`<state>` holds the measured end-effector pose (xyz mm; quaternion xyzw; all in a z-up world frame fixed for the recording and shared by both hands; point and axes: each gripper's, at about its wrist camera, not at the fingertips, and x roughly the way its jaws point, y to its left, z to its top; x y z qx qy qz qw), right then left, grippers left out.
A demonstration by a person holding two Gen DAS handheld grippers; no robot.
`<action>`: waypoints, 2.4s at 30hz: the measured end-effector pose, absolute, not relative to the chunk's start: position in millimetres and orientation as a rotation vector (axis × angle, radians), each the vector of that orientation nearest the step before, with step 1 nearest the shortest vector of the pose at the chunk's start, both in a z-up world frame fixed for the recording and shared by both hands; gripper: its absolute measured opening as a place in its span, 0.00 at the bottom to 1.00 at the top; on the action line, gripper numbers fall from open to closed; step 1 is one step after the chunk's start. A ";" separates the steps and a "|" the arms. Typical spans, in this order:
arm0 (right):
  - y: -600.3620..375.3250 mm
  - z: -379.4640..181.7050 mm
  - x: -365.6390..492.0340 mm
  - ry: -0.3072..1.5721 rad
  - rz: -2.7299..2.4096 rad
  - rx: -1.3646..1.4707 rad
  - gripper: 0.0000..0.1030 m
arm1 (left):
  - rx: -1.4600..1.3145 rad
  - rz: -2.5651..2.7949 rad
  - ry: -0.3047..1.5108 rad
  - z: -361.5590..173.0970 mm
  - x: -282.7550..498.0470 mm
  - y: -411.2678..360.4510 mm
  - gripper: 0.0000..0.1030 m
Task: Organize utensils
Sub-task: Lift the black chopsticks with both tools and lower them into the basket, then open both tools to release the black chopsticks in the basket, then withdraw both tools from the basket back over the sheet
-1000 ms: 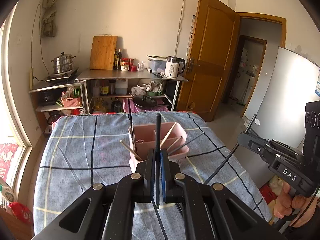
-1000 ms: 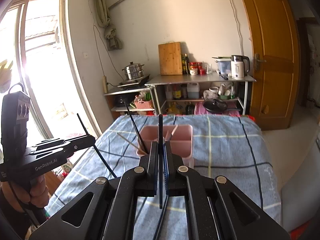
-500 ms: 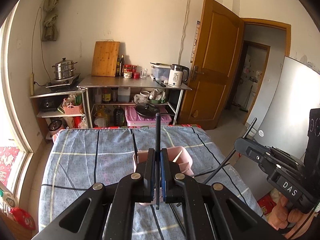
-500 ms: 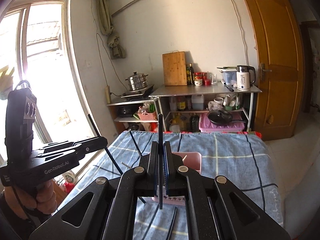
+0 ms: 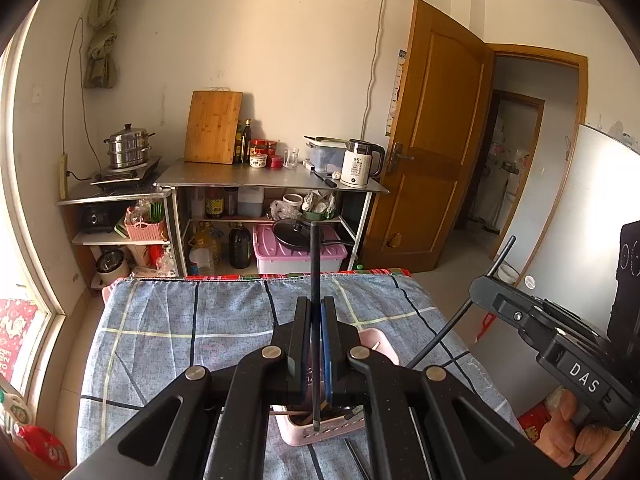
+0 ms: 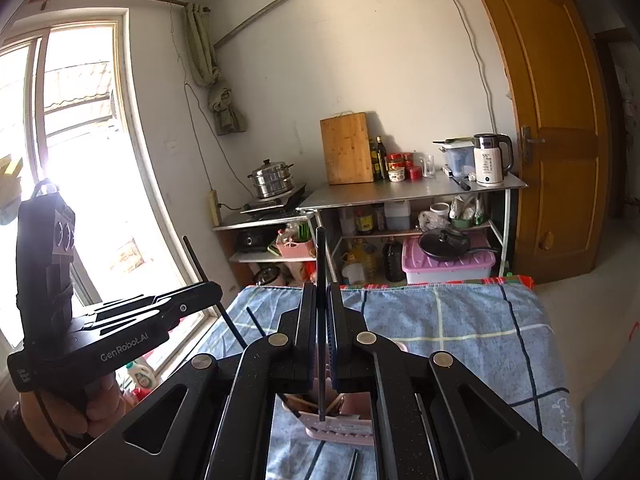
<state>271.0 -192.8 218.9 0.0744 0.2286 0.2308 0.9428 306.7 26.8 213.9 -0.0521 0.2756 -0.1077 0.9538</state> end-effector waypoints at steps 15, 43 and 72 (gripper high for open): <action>-192.6 207.1 294.9 0.492 0.456 0.148 0.05 | -0.122 -0.218 0.557 215.6 331.2 31.9 0.04; -180.7 149.4 297.8 0.641 0.475 0.062 0.13 | -0.095 -0.190 0.688 132.5 325.9 32.7 0.09; -233.9 143.7 182.9 0.569 0.446 0.094 0.22 | -0.140 -0.187 0.566 128.2 173.4 31.5 0.42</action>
